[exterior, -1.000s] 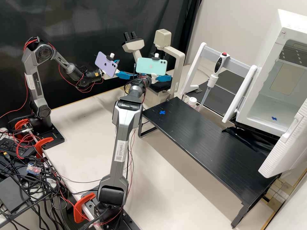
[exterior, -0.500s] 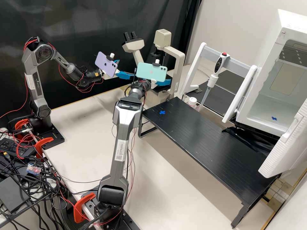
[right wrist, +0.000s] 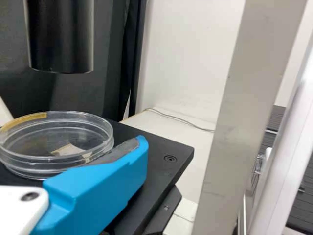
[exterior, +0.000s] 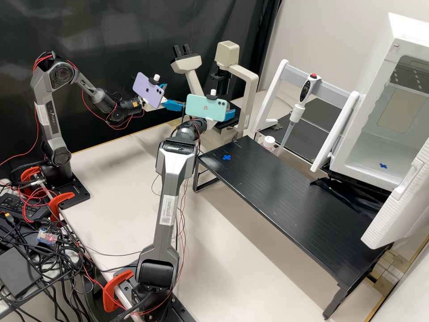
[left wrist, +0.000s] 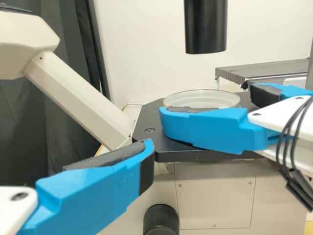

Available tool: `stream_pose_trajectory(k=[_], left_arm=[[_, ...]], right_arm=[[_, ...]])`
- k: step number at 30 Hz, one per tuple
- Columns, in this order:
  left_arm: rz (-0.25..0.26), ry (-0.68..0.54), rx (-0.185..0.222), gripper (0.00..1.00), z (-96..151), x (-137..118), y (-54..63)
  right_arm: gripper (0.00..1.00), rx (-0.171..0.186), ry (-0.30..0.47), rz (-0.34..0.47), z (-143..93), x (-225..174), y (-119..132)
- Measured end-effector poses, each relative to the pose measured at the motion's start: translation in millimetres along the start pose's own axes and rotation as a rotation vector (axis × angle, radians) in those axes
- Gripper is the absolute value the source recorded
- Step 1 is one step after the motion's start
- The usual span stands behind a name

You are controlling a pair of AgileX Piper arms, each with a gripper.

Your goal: Move the petri dish to the bench

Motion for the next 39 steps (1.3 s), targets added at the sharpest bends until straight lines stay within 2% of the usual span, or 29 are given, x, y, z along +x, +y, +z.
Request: stream_pose_trajectory(k=[20,23,29,39], left_arm=[[0.000,0.000,0.000,1.00,0.0,0.0,0.0],[0.000,0.000,0.000,1.00,0.0,0.0,0.0],[0.000,0.000,0.000,1.00,0.0,0.0,0.0],[0.000,0.000,0.000,1.00,0.0,0.0,0.0]], right_arm=[[0.00,0.006,-0.006,0.000,2.1,1.7,-2.4],[0.00,-0.004,-0.005,0.004,3.3,2.3,-0.8],[0.00,0.017,-0.013,0.025,8.4,2.8,0.4],[0.00,0.018,0.012,0.079,19.6,-10.3,-4.2]])
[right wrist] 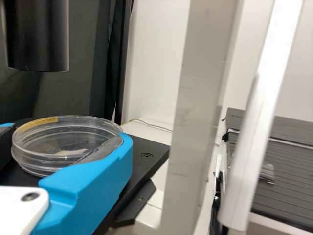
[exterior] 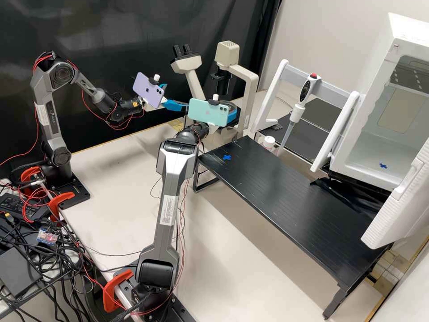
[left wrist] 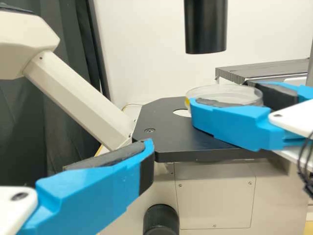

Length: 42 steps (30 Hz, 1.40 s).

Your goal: Move the petri dish to the bench

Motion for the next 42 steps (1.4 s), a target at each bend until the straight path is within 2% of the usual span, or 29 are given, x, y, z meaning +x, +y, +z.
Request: stream_pose_trajectory(k=[4,6,11,14,21,25,27,33,37,42], left_arm=[[0.000,0.000,0.000,1.00,0.0,0.0,0.0],[0.000,0.000,0.000,1.00,0.0,0.0,0.0],[0.000,0.000,0.000,1.00,0.0,0.0,0.0],[0.000,0.000,0.000,1.00,0.0,0.0,0.0],[0.000,0.000,0.000,1.00,0.0,0.0,0.0],[0.000,0.000,0.000,1.00,0.0,0.0,0.0],[0.000,0.000,0.000,1.00,0.0,0.0,0.0],[0.000,0.000,0.000,1.00,0.0,0.0,0.0],[0.000,0.000,0.000,1.00,0.0,0.0,0.0],[0.000,0.000,0.000,1.00,0.0,0.0,0.0]], right_arm=[[0.00,-0.001,0.035,-0.016,-2.7,-15.7,-2.6],[0.00,-0.013,0.062,-0.033,-4.9,-25.4,-6.1],[0.00,-0.028,0.147,-0.094,-19.3,-59.3,-15.1],[0.00,-0.038,0.199,-0.090,-26.2,-79.0,-15.1],[0.00,-0.025,0.263,-0.112,-23.5,-124.5,-4.7],[0.00,-0.009,0.295,-0.058,-11.1,-147.3,13.3],[0.00,0.014,0.304,-0.014,-1.7,-158.3,25.0],[0.00,0.056,0.309,0.108,38.7,-193.7,51.6],[0.00,0.058,0.289,0.145,61.9,-209.9,57.4],[0.00,0.043,0.220,0.137,96.1,-234.2,51.9]])
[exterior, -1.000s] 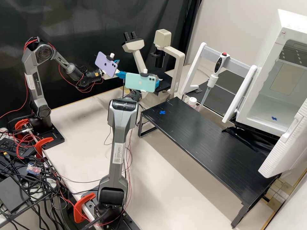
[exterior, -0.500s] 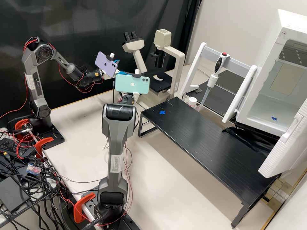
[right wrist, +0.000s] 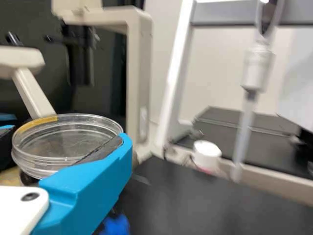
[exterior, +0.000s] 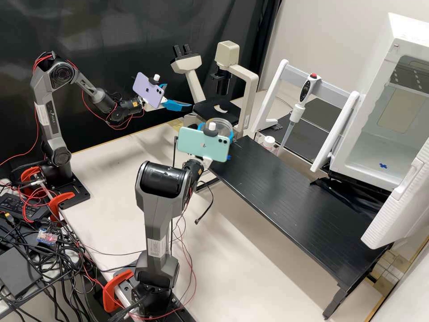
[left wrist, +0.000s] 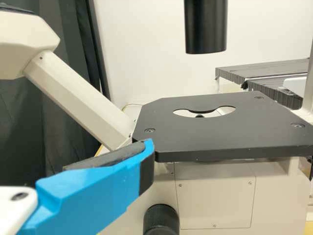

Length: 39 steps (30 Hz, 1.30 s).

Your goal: Move the petri dish to the bench

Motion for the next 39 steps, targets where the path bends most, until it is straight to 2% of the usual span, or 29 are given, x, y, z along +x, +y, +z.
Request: stream_pose_trajectory(k=[8,11,20,28,29,39], left_arm=[[0.000,0.000,0.000,1.00,0.0,0.0,0.0],[0.000,0.000,0.000,1.00,0.0,0.0,0.0],[0.000,0.000,0.000,1.00,0.0,0.0,0.0],[0.000,0.000,0.000,1.00,0.0,0.0,0.0],[0.000,0.000,0.000,1.00,0.0,0.0,0.0],[0.000,0.000,0.000,1.00,0.0,0.0,0.0]], right_arm=[[0.00,-0.029,-0.058,0.000,25.3,-30.7,0.1],[0.00,-0.028,-0.083,0.006,31.8,-34.6,1.8],[0.00,-0.023,-0.115,-0.013,39.6,-32.1,-4.8],[0.00,-0.014,-0.092,-0.027,33.9,-22.2,-14.5],[1.00,-0.013,-0.091,-0.026,33.6,-21.5,-14.9],[1.00,-0.052,-0.106,-0.012,33.6,-14.6,-17.9]])
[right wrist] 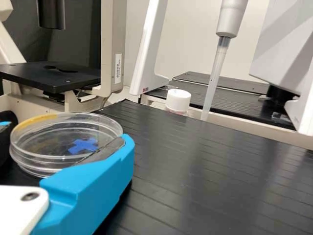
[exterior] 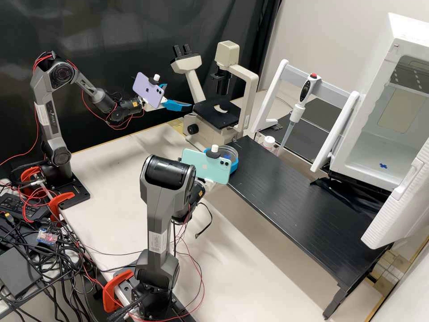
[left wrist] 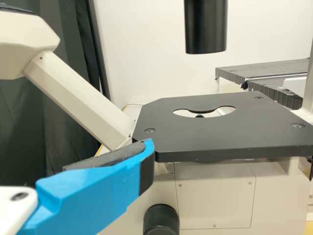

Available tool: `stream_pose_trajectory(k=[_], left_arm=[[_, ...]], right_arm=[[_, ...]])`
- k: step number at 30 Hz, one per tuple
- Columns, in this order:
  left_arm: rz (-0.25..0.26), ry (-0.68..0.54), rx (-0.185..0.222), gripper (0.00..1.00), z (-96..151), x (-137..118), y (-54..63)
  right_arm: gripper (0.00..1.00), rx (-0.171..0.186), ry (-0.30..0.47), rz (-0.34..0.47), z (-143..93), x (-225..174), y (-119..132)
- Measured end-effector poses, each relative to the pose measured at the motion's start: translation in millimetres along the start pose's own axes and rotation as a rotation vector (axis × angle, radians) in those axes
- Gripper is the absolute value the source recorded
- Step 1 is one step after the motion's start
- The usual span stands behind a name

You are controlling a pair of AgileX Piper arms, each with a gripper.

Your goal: Move the petri dish to the bench

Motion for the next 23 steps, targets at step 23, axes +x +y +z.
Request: stream_pose_trajectory(k=[23], left_arm=[[0.000,0.000,0.000,1.00,0.0,0.0,0.0]], right_arm=[[1.00,-0.079,0.493,0.332,-68.2,-132.3,67.1]])
